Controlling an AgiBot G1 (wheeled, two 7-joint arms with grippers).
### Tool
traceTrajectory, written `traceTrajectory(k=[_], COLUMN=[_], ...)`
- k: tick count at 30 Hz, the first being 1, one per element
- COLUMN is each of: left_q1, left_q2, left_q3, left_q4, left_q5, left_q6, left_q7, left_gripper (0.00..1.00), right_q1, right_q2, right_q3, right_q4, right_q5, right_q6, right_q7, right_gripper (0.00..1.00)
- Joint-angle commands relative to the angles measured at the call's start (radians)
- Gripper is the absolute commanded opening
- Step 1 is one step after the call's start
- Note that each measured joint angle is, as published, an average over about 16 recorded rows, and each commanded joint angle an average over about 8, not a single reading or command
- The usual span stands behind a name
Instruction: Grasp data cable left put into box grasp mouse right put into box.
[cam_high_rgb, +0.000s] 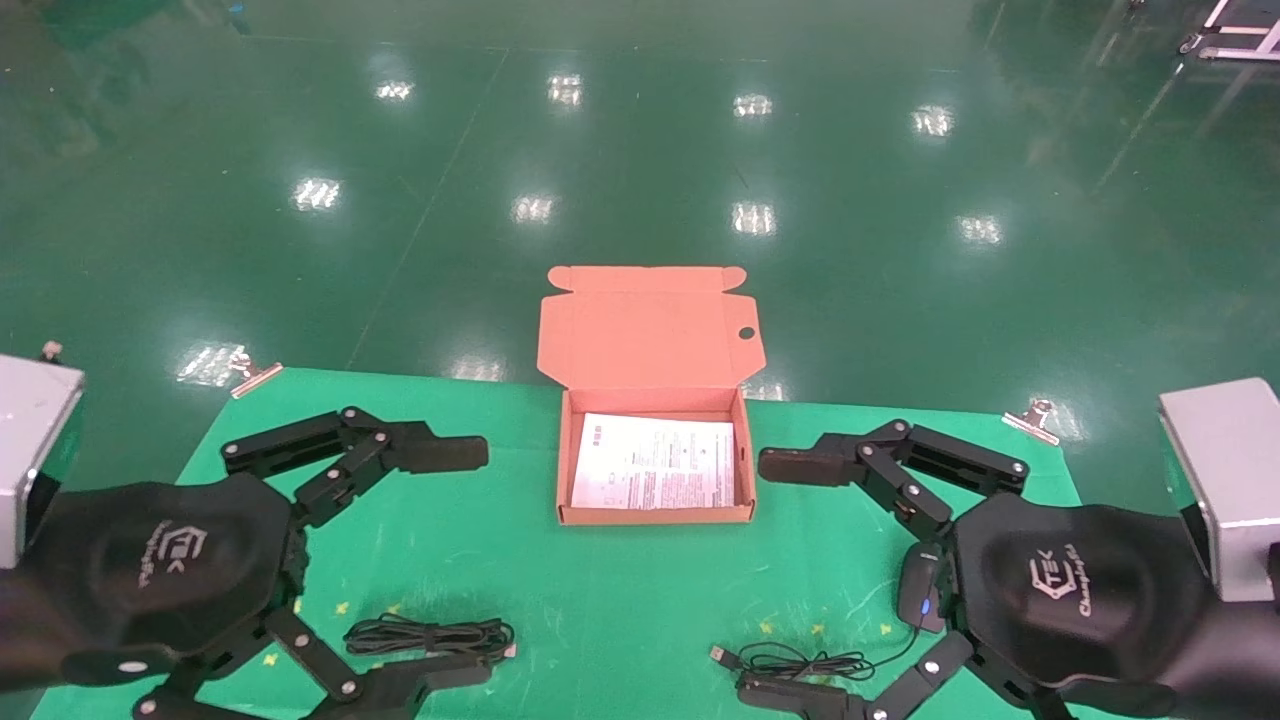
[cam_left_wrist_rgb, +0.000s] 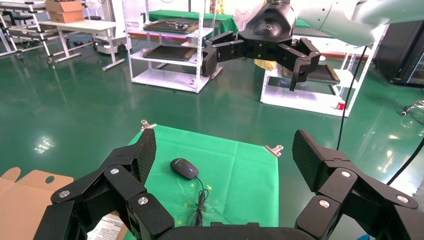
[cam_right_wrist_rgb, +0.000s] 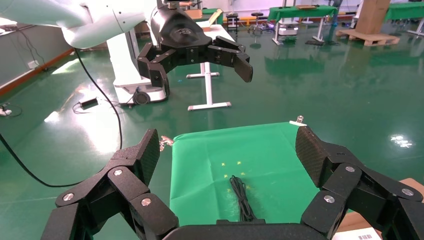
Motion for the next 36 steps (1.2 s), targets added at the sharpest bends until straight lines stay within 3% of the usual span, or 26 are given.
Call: traceTrajectory(k=[1,9,17,28,36], left_q1=[0.0,-0.02,-0.15,-0.308,-0.363], left_q2=[0.0,-0.004,0.019,0.1,0.195], left_q3=[0.0,0.02,0.122,0.286,0.408], left_q4=[0.0,-0.001,0.0,-0.03,-0.056], left_q5=[0.0,0.052,0.286,0.631,0.919], left_q6=[0.0,0.013,0.048,0.051,-0.001], left_q7=[0.0,0.01,-0.004,0.002,0.017], left_gripper=[1.0,1.0,1.0,1.0,1.0], right_q1=[0.0,0.02,0.168,0.375,0.445], right_q2=[0.0,0.005,-0.017,-0.091,-0.157], right_q3=[0.0,-0.015,-0.11,-0.367,-0.563], right_q4=[0.0,0.017,0.049,0.057,0.057], right_q5=[0.0,-0.056,-0.282,-0.65,-0.865], right_q6=[-0.001,0.008,-0.046,-0.082,-0.065], right_q7=[0.0,-0.008,-0.042,-0.169,-0.216], right_gripper=[1.0,1.0,1.0,1.0,1.0])
